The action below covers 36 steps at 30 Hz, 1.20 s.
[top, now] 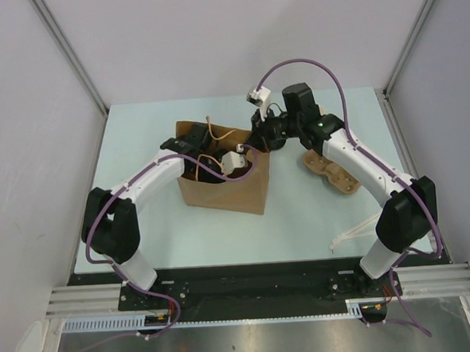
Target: Pack the takeout coffee
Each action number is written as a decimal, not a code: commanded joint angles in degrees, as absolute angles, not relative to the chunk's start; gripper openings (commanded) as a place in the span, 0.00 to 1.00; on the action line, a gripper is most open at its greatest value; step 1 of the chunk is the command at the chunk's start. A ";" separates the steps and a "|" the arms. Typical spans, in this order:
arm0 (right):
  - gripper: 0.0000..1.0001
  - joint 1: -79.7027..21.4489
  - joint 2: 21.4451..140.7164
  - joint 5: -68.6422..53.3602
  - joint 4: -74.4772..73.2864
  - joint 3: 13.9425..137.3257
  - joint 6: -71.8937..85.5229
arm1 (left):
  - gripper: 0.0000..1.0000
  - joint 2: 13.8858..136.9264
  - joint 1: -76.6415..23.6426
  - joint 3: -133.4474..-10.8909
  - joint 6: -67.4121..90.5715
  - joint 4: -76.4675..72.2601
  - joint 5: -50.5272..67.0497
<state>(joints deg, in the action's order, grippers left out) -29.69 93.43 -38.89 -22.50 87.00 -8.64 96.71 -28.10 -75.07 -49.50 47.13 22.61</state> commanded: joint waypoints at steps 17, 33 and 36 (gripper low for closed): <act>0.00 -29.53 95.36 -41.57 -26.19 90.35 -10.20 | 1.00 94.84 -29.62 -77.61 -45.71 45.79 16.17; 0.00 -29.27 95.36 -41.66 -25.84 90.35 -9.85 | 1.00 92.46 -31.20 -85.43 -44.03 50.89 16.61; 0.00 -28.83 95.27 -42.19 -25.31 90.35 -8.97 | 1.00 92.02 -31.20 -84.73 -43.95 51.41 16.52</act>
<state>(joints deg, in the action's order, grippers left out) -28.82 94.45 -39.79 -24.25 88.64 -10.09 95.42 -30.72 -82.65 -44.99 51.92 16.21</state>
